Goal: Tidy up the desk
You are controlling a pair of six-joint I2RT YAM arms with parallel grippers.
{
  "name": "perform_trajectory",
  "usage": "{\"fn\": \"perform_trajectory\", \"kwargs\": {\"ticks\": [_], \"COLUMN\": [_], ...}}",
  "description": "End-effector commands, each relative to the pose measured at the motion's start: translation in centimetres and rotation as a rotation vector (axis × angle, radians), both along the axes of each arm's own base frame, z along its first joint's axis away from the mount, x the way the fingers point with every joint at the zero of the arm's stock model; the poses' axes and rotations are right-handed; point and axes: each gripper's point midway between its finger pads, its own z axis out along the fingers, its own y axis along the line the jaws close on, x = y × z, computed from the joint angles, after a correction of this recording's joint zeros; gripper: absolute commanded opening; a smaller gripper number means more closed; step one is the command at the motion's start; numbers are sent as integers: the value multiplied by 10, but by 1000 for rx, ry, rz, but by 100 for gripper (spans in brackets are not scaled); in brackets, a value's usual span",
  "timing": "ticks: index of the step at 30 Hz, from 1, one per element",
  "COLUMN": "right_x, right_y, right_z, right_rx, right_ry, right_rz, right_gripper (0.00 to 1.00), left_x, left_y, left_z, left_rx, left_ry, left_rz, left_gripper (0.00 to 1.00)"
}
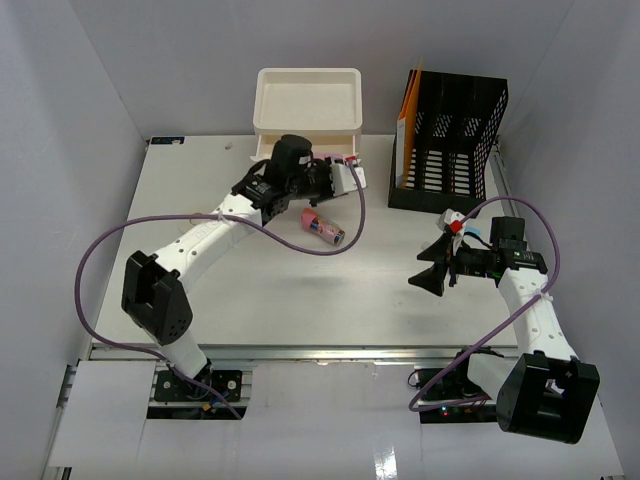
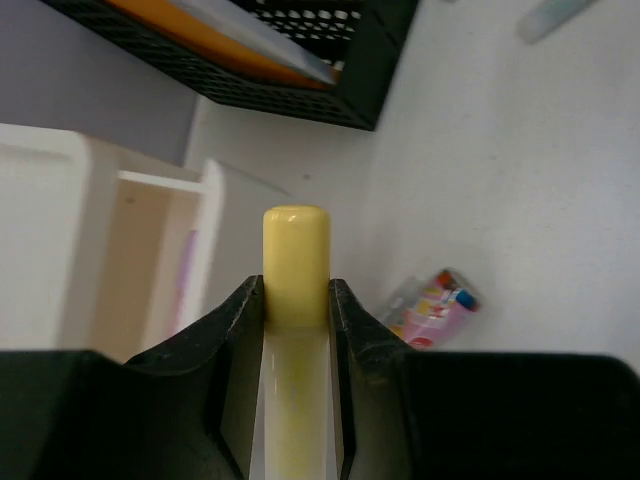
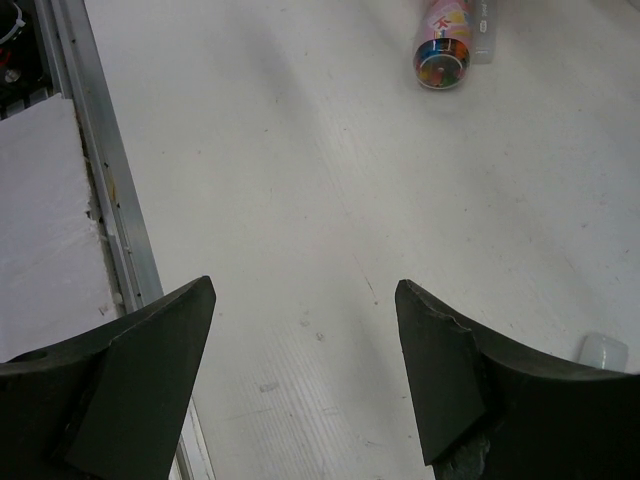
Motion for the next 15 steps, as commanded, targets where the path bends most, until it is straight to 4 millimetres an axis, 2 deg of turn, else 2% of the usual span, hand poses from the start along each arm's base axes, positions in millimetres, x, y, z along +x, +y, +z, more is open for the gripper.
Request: {"fn": "perform_trajectory", "kwargs": {"ticks": [1, 5, 11, 15], "right_x": [-2, -3, -2, -1], "right_y": [3, 3, 2, 1], "right_z": [3, 2, 1, 1], "right_rx": [25, 30, 28, 24], "right_ry": [-18, -13, -10, -12], "right_rz": [13, 15, 10, 4], "right_gripper": [79, 79, 79, 79], "left_x": [27, 54, 88, 106], "left_y": [18, 28, 35, 36], "left_z": [32, 49, 47, 38], "left_rx": [2, -14, -27, -28], "left_ry": [-131, -220, -275, -288], "left_rz": [-2, 33, 76, 109], "left_gripper": [10, 10, 10, 12]}}
